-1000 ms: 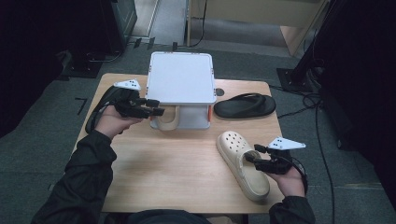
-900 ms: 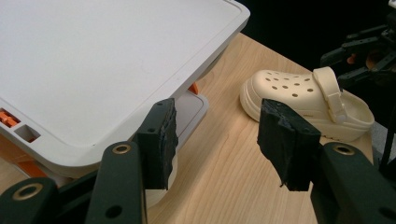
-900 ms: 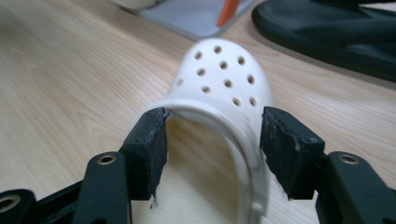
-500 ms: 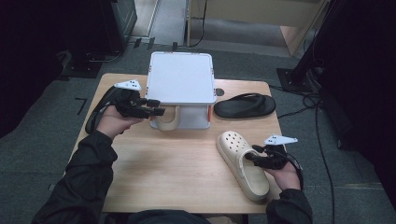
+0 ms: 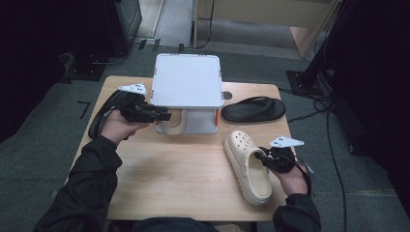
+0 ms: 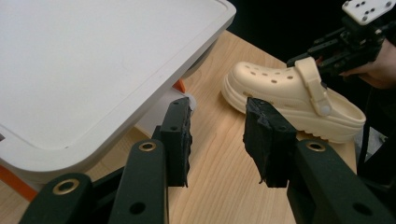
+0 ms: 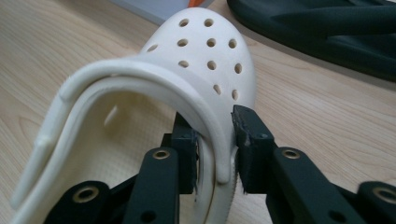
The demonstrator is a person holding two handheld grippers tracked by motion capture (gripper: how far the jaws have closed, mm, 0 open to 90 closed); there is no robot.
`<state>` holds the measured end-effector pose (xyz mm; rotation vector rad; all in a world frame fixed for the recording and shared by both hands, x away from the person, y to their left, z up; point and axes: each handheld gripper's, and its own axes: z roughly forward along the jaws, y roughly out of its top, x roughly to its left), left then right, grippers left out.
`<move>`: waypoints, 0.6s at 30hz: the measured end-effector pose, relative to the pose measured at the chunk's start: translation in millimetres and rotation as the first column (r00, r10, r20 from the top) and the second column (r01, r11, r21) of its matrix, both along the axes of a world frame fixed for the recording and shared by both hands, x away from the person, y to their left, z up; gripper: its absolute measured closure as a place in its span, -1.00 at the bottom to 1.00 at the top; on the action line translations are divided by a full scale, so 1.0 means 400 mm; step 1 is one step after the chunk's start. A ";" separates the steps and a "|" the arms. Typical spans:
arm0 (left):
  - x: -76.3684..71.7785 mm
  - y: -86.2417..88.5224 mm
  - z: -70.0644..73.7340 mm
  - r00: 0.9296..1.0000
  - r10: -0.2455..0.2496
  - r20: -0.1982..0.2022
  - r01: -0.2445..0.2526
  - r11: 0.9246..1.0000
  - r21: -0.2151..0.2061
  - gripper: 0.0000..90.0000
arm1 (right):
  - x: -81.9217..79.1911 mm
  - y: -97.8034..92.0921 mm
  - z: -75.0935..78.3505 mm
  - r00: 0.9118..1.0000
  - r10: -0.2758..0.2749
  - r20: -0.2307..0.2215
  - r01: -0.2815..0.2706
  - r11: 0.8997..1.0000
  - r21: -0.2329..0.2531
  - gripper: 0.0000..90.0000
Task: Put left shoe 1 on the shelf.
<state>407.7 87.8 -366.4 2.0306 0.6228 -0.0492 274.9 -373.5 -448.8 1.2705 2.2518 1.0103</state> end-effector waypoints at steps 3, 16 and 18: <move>-0.002 -0.006 -0.001 1.000 0.002 0.004 -0.002 1.000 0.004 0.36 | 0.006 0.014 0.011 1.000 -0.011 -0.014 0.011 1.000 0.025 0.66; -0.047 0.005 -0.010 0.998 0.062 0.027 -0.062 0.998 -0.014 0.31 | 0.069 0.179 0.056 0.994 0.107 0.034 -0.109 0.993 0.053 0.66; -0.051 0.004 -0.014 0.998 0.061 0.029 -0.061 0.998 -0.015 0.31 | 0.076 0.190 0.056 0.993 0.113 0.037 -0.115 0.992 0.050 0.66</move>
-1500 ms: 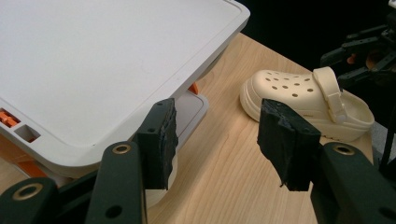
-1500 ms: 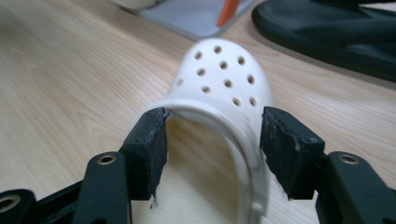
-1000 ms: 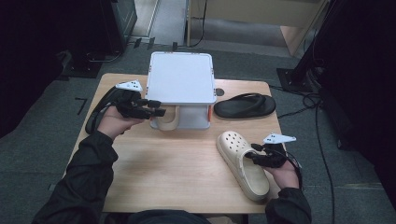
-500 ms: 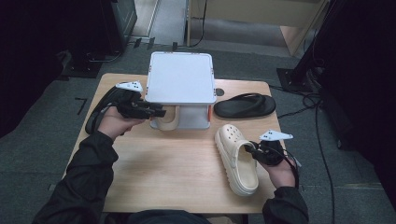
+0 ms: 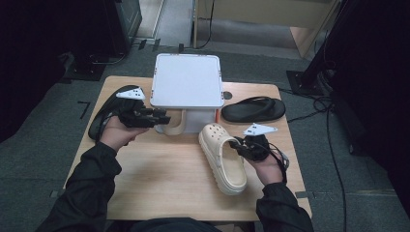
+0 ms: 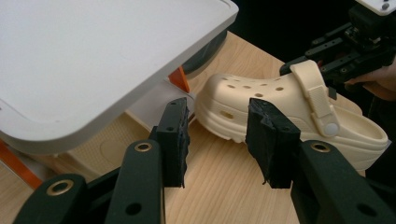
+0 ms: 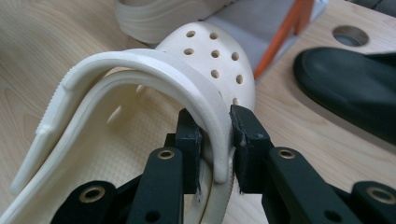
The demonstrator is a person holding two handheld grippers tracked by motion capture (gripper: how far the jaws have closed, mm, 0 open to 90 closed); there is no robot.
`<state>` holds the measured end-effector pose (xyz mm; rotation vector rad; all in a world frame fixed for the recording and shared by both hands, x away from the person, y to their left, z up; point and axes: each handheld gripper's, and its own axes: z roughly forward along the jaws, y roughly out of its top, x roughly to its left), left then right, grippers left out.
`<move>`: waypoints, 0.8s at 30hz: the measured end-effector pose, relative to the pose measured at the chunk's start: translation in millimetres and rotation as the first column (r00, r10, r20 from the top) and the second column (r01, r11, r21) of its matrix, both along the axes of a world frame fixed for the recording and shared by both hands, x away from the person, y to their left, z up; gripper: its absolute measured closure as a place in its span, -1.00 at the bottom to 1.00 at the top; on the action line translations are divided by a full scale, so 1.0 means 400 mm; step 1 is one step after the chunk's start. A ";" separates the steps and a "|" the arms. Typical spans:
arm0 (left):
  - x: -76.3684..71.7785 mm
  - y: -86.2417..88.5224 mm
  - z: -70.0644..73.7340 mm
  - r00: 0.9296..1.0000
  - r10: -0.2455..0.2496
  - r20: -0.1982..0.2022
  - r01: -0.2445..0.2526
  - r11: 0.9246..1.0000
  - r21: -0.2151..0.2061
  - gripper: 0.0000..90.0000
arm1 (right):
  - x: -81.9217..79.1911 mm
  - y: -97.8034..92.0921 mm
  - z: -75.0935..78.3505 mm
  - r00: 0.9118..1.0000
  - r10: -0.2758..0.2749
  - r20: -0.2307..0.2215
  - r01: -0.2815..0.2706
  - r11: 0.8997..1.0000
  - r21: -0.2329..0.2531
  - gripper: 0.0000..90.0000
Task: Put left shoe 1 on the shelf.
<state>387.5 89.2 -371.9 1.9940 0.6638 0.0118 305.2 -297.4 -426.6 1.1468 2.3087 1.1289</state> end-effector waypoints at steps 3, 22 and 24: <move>-0.015 -0.004 -0.019 1.000 0.008 -0.008 -0.009 1.000 -0.019 0.33 | 0.017 0.030 -0.002 1.000 0.018 0.005 -0.018 1.000 -0.015 0.66; -0.035 -0.070 -0.123 0.999 0.011 -0.042 -0.010 0.999 0.038 0.37 | 0.020 0.110 -0.040 0.997 0.080 -0.001 -0.080 0.996 -0.039 0.57; -0.034 -0.076 -0.128 0.999 0.008 -0.040 -0.007 0.999 0.031 0.37 | 0.023 0.100 -0.043 0.996 0.083 -0.017 -0.083 0.997 0.002 0.45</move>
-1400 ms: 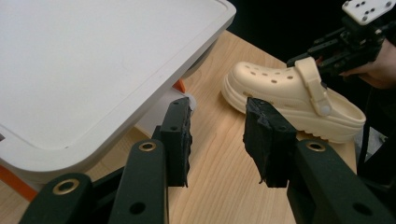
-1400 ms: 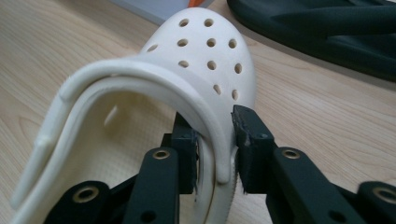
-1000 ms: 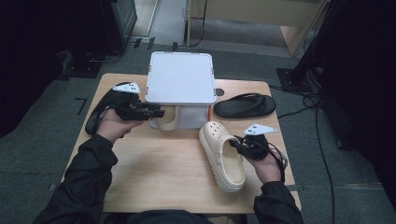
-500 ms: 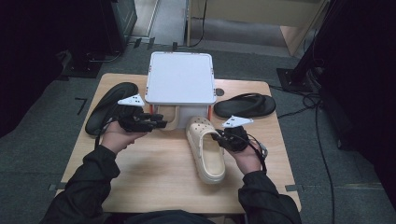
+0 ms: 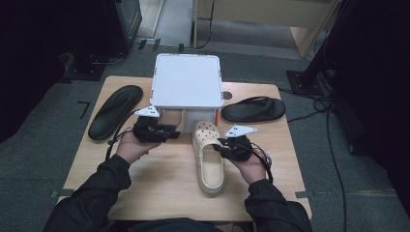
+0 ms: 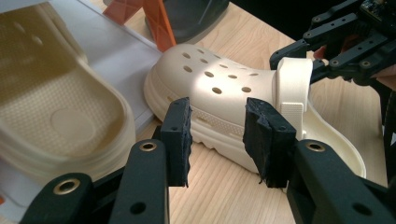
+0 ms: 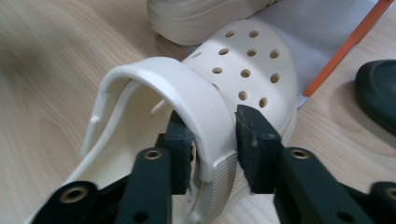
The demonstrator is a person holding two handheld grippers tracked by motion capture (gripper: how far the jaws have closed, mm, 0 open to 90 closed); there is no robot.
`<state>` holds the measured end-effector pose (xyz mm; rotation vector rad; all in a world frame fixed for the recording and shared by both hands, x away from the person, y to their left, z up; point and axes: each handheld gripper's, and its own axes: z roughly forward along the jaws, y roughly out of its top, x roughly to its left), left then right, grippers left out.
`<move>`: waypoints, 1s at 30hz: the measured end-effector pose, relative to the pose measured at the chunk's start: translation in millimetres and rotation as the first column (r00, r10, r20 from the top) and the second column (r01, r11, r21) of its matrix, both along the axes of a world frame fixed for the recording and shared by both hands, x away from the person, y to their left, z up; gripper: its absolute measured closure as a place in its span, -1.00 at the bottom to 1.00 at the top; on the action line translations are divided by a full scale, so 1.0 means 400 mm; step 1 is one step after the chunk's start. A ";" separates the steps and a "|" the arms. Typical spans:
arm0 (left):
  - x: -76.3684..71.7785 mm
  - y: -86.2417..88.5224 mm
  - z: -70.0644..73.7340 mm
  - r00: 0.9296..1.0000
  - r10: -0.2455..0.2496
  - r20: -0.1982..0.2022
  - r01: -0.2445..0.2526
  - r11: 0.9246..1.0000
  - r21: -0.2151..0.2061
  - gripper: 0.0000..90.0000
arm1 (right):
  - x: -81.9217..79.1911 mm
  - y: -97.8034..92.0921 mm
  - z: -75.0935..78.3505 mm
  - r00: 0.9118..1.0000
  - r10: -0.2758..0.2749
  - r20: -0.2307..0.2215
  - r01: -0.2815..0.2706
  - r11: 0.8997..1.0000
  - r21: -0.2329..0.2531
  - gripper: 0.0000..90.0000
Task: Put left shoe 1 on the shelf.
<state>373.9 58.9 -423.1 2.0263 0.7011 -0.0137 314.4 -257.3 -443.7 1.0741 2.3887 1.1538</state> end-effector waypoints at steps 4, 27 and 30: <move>0.001 -0.004 0.002 1.000 -0.004 0.012 0.004 1.000 0.000 0.37 | -0.007 -0.020 -0.004 1.000 -0.005 -0.004 0.006 0.998 0.057 0.36; 0.022 0.006 0.047 1.000 -0.011 0.025 0.011 1.000 -0.015 0.41 | -0.010 0.030 -0.026 0.992 -0.100 0.076 0.108 0.988 -0.108 0.54; 0.020 0.008 0.058 1.000 -0.010 0.028 0.011 1.000 -0.023 0.41 | -0.011 0.032 -0.010 0.987 -0.124 0.101 0.135 0.985 -0.111 0.63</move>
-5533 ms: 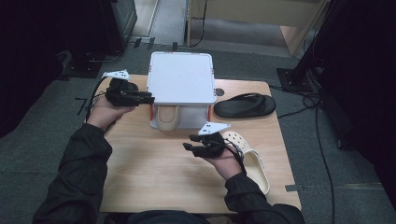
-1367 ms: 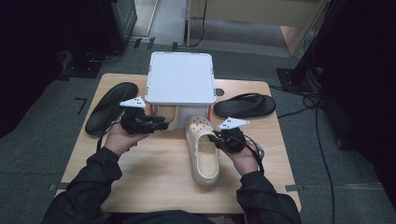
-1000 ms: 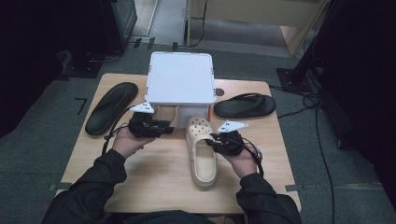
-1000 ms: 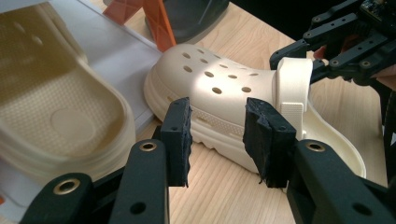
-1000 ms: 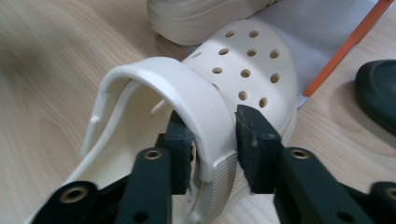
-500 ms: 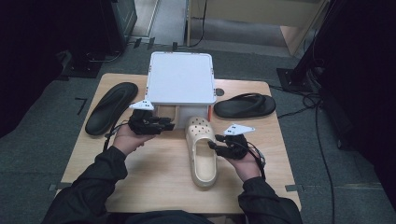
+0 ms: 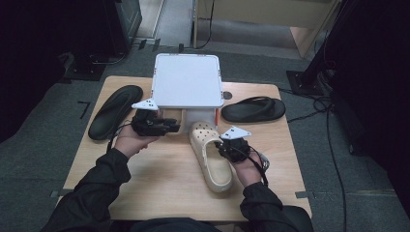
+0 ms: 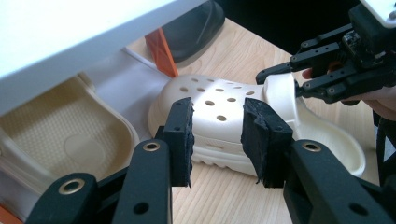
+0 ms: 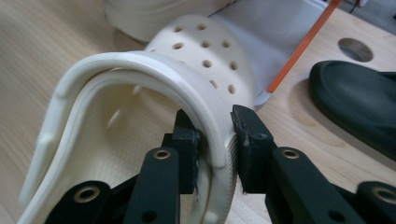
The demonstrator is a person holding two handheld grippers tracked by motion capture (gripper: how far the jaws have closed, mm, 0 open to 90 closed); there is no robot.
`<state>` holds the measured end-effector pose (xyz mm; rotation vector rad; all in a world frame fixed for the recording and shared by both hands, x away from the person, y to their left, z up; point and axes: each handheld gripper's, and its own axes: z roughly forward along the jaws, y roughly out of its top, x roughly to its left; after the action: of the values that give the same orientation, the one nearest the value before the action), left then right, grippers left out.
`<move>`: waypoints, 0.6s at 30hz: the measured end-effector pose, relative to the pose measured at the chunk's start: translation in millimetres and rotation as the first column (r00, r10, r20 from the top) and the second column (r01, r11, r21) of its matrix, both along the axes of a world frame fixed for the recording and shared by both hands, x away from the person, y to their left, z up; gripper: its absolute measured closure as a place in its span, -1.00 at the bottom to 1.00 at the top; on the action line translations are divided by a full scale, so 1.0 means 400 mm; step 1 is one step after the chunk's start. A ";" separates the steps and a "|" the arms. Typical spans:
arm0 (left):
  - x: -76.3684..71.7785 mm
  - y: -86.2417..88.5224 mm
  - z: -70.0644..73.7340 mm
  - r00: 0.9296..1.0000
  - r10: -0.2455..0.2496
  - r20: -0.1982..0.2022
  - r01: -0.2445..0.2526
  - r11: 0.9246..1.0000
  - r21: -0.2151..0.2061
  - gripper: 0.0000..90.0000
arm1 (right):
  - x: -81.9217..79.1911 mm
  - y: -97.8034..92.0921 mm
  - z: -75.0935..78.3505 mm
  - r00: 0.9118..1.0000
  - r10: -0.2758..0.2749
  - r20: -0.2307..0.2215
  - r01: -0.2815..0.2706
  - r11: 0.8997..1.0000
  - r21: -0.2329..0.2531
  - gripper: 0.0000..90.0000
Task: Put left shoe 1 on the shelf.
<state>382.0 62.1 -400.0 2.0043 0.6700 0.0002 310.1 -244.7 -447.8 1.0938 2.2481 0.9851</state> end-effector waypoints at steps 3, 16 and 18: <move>-0.002 0.003 0.012 1.000 0.000 0.012 0.000 1.000 -0.006 0.42 | 0.005 -0.002 0.016 1.000 -0.021 -0.023 0.022 0.999 0.037 0.68; 0.013 0.039 0.070 0.999 0.001 0.040 0.000 1.000 -0.023 0.43 | 0.116 0.047 0.034 0.996 -0.094 0.006 0.094 0.996 -0.002 0.69; 0.021 0.045 0.077 0.999 0.002 0.034 0.000 0.999 -0.035 0.43 | 0.126 0.048 0.035 0.995 -0.100 0.000 0.100 0.995 0.008 0.69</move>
<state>390.2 80.3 -369.4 1.9660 0.6453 0.0228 360.4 -225.3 -433.9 1.1963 2.1680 0.9540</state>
